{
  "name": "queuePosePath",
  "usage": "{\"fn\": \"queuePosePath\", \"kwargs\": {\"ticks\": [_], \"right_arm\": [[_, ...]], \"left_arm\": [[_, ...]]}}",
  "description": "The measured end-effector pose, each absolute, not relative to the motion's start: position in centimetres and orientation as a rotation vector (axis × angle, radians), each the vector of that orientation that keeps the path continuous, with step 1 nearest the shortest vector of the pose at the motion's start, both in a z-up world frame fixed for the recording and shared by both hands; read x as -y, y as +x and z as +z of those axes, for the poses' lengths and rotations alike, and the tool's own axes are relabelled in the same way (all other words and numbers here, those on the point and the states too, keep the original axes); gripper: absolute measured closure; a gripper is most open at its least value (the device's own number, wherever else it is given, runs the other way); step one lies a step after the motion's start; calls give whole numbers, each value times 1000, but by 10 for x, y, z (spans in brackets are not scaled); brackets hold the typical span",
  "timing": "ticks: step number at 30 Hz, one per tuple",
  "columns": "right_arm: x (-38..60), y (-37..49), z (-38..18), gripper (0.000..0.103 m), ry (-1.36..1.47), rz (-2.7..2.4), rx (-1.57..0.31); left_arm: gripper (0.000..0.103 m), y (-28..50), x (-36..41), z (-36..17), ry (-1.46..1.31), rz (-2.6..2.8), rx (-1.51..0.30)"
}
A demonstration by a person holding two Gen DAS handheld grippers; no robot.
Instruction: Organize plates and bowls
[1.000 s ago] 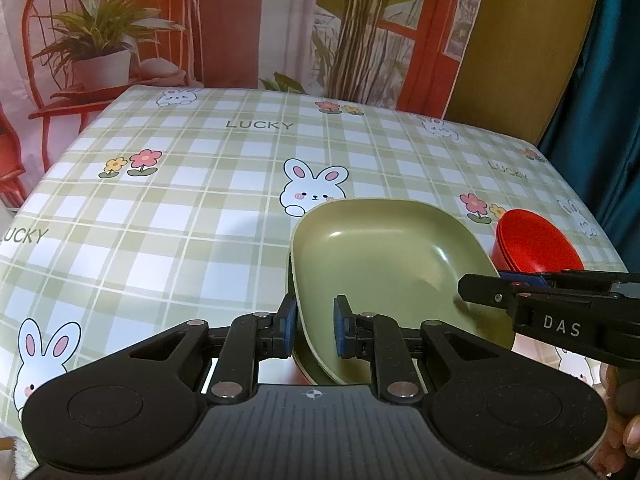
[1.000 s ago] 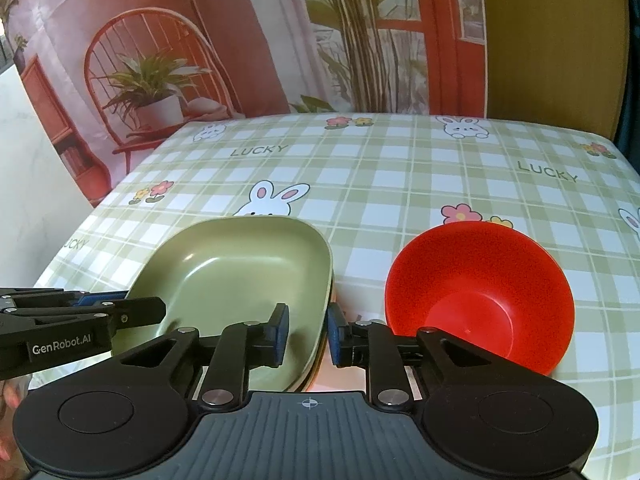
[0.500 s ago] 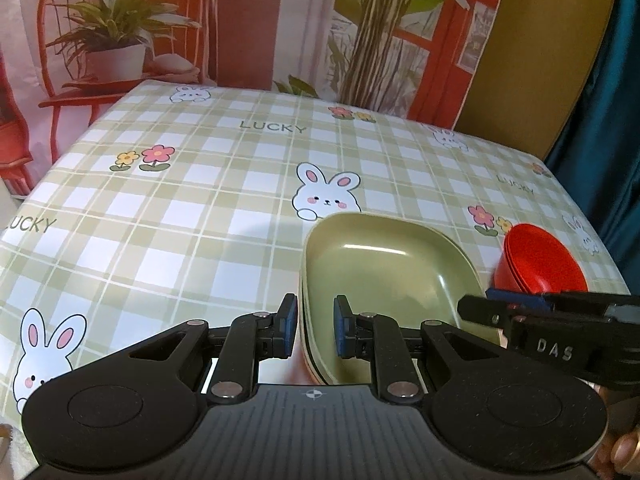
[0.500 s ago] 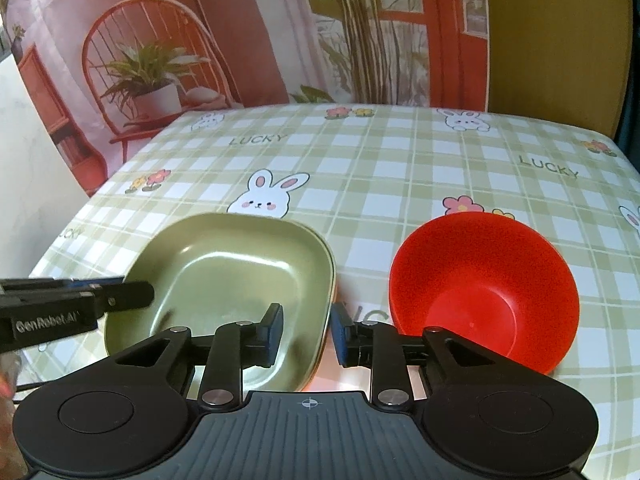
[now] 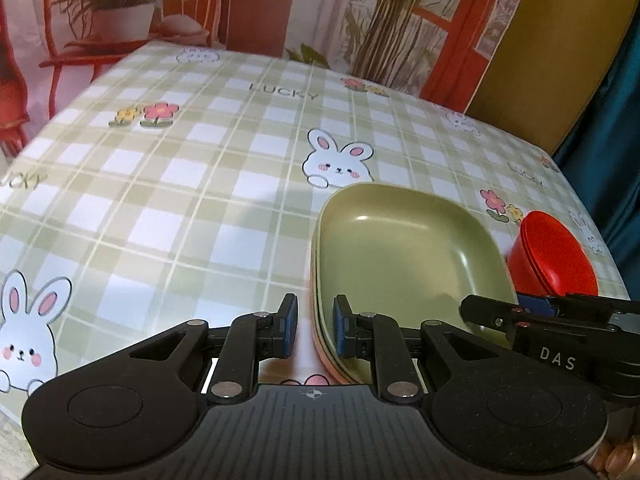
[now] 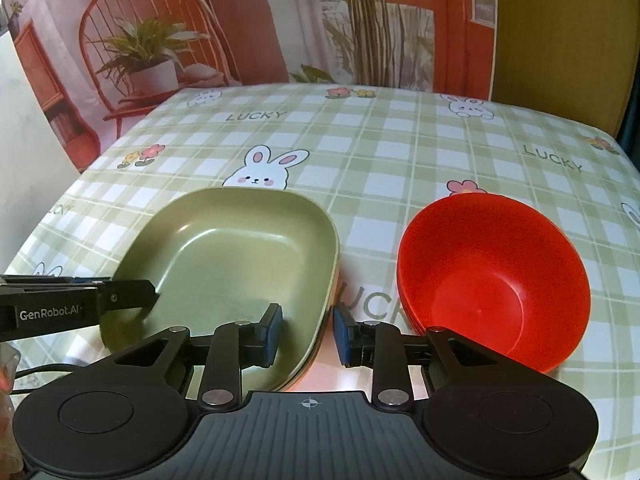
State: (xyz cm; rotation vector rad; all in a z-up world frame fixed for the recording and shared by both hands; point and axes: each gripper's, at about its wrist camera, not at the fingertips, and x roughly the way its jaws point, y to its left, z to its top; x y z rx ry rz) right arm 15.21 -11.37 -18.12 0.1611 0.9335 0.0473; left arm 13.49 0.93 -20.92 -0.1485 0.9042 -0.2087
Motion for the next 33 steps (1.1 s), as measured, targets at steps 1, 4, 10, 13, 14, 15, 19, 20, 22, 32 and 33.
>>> {"fn": "queuePosePath", "kwargs": {"ticks": [1, 4, 10, 13, 14, 15, 19, 20, 22, 32, 33], "right_arm": [[114, 152, -181, 77, 162, 47, -934], [115, 152, -181, 77, 166, 48, -933], [120, 151, -173, 77, 188, 38, -897], [127, 150, -165, 77, 193, 25, -860], [130, 150, -161, 77, 196, 20, -843], [133, 149, -158, 77, 201, 13, -827], [149, 145, -146, 77, 218, -17, -768], [154, 144, -143, 77, 221, -26, -757], [162, 142, -139, 77, 210, -50, -731], [217, 127, -139, 77, 225, -170, -685], [222, 125, -141, 77, 230, -182, -685]], "left_arm": [[84, 135, -11, -211, -158, -210, -908], [83, 135, -12, -211, -158, -205, -906], [83, 131, -13, -202, -154, -194, -871], [83, 128, -9, -192, -129, -194, -831], [83, 128, -7, -189, -120, -198, -819], [83, 128, -5, -186, -109, -204, -807], [82, 133, 9, -172, -78, -249, -774], [82, 134, 13, -170, -73, -260, -771], [82, 137, 23, -164, -65, -292, -765], [79, 145, 82, -161, -28, -444, -770], [79, 146, 87, -162, -24, -454, -774]]}}
